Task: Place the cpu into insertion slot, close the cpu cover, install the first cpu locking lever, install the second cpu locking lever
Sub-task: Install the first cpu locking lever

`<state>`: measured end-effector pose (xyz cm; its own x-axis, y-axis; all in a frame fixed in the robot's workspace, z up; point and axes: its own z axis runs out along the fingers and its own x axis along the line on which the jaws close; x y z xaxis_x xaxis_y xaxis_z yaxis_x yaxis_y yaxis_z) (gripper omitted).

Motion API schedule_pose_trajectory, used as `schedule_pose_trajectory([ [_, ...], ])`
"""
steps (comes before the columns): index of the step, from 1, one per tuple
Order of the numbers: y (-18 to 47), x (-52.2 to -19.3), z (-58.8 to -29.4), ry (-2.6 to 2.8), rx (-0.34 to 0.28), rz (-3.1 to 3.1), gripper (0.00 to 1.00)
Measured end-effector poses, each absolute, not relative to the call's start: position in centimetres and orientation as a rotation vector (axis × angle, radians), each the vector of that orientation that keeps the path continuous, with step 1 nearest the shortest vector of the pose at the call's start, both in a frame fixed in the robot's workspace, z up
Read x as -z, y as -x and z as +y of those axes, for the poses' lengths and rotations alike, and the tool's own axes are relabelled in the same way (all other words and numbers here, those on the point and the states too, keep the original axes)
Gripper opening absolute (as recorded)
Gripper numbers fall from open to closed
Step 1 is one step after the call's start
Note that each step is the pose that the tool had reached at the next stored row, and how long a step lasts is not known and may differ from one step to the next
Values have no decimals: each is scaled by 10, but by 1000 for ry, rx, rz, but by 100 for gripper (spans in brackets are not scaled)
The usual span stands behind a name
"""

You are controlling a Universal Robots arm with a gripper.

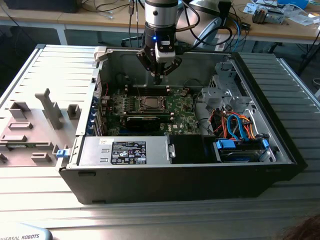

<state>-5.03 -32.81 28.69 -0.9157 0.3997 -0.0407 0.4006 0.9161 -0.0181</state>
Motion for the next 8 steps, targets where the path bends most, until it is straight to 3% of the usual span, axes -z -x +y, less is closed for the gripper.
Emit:
schedule_pose_trajectory([
  [8,50,-287,-328,-622,40,3042,11],
])
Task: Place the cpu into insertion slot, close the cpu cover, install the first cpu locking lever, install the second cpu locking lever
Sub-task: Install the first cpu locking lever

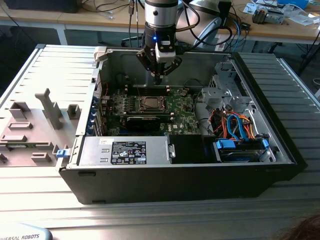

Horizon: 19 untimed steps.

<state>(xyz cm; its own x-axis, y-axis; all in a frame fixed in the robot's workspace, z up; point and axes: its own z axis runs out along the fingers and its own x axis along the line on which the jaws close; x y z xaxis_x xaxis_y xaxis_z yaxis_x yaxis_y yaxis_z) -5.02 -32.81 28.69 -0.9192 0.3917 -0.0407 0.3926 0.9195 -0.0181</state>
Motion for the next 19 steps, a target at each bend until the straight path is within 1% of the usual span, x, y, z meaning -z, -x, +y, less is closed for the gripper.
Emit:
schedule_pose_trajectory([
  [19,50,-287,-328,-585,40,3049,11],
])
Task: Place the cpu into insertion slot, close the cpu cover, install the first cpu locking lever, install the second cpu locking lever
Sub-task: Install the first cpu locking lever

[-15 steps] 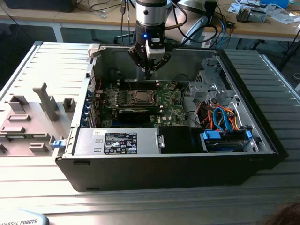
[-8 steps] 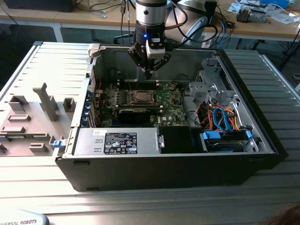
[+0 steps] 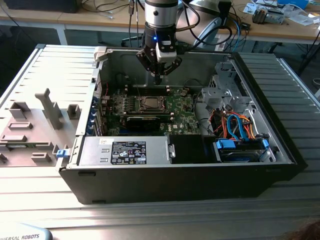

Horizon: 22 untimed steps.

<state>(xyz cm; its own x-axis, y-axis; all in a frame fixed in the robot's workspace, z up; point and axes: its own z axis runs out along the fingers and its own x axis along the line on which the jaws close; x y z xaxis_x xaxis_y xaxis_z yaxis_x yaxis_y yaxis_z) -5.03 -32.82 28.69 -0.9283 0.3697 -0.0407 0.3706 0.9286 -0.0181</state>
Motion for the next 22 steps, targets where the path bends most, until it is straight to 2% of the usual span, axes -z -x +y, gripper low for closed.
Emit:
schedule_pose_trajectory([
  [22,50,-287,-328,-550,39,3055,11],
])
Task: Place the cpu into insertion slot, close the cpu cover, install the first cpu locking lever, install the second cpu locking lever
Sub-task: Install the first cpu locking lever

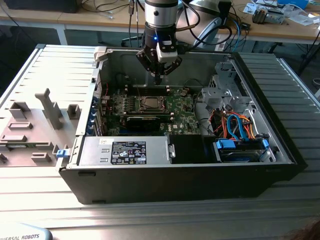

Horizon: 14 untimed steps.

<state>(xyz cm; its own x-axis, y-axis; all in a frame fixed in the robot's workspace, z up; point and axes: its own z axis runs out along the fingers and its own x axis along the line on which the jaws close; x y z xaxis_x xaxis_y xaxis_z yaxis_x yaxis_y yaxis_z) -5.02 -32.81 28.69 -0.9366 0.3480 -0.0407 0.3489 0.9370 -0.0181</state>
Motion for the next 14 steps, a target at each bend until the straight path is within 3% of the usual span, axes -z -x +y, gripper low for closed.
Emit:
schedule_pose_trajectory([
  [14,50,-287,-328,-527,38,3059,11],
])
